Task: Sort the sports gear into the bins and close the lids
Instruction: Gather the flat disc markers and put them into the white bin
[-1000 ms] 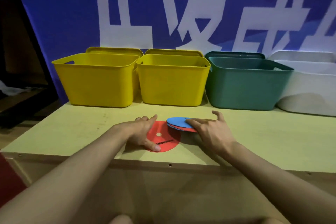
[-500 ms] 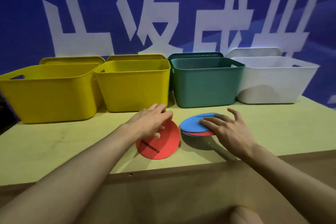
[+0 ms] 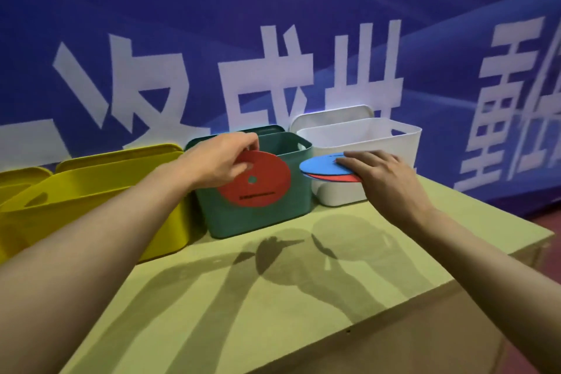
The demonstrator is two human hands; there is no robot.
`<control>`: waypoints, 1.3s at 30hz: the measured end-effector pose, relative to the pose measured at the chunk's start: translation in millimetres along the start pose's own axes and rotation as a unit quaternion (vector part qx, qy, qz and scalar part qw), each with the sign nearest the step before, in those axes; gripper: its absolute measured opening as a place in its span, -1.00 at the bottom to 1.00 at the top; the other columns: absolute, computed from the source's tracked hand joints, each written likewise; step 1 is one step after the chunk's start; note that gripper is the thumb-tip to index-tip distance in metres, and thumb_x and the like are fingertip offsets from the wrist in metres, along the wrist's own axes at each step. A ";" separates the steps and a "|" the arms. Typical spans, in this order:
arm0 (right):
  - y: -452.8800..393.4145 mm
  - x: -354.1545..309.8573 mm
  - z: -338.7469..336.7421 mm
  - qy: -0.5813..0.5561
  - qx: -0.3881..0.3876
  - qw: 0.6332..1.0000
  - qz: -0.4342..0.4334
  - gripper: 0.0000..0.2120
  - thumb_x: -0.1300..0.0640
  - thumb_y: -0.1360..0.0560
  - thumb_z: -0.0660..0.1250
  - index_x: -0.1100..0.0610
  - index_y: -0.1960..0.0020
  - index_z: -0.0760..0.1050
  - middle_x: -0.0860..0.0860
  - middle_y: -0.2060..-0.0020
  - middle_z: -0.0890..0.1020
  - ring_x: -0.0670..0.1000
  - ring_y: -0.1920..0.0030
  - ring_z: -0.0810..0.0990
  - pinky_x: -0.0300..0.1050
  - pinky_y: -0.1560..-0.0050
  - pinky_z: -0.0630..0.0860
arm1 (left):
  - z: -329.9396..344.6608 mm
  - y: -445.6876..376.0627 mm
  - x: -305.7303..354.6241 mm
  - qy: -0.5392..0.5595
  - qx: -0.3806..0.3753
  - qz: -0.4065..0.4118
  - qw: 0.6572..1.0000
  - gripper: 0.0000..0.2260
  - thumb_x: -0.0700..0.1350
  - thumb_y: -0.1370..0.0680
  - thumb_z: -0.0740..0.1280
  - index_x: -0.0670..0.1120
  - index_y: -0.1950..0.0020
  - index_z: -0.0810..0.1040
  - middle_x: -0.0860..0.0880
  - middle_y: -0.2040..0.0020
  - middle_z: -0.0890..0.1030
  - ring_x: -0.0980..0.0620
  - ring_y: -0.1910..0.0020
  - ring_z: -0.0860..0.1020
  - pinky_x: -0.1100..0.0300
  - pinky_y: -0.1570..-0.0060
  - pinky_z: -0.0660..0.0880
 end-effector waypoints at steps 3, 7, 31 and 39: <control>-20.1 27.7 -1.0 0.001 0.016 1.000 0.020 -0.53 0.27 -0.58 0.34 -0.05 -0.44 0.50 -0.01 -0.35 0.59 0.17 -0.24 0.58 0.11 -0.10 0.52 | 1.4 -25.8 1.9 -0.005 0.006 0.016 1.000 -0.78 -0.04 -0.59 0.42 0.16 -0.13 0.41 0.13 -0.05 0.54 0.04 0.01 0.55 -0.01 0.04 0.61; -52.0 69.3 4.4 0.008 0.050 0.997 0.052 -0.61 0.22 -0.63 0.31 -0.03 -0.42 0.52 0.01 -0.31 0.62 0.18 -0.15 0.59 0.10 -0.05 0.49 | 5.4 -53.1 5.9 -0.003 0.013 0.025 1.000 -0.78 -0.06 -0.58 0.44 0.12 -0.13 0.45 0.09 -0.06 0.58 0.05 0.02 0.56 0.01 0.05 0.61; 42.0 111.0 169.2 -0.049 -0.028 0.987 0.153 -0.57 0.10 -0.58 0.26 0.00 -0.45 0.34 0.07 -0.43 0.33 0.19 -0.36 0.33 0.22 -0.37 0.36 | 20.0 -207.8 44.7 -0.036 0.125 0.087 0.988 -0.77 -0.16 -0.59 0.39 -0.03 -0.22 0.47 -0.05 -0.13 0.60 -0.10 -0.02 0.53 -0.13 0.01 0.56; 41.6 109.6 172.4 -0.024 -0.046 0.988 0.148 -0.58 0.08 -0.58 0.26 -0.02 -0.43 0.37 0.06 -0.43 0.37 0.17 -0.37 0.34 0.19 -0.37 0.33 | 48.3 -237.8 57.0 -0.034 0.136 0.015 0.990 -0.78 -0.11 -0.60 0.39 -0.07 -0.21 0.48 -0.13 -0.14 0.58 -0.18 -0.08 0.54 -0.12 -0.03 0.54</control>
Point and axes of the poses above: each hand's wrist, its own y-axis away from the middle knuckle, its own z-axis out of the palm, x = y × z, the point moved 1 cm from there along -y, towards the middle knuckle
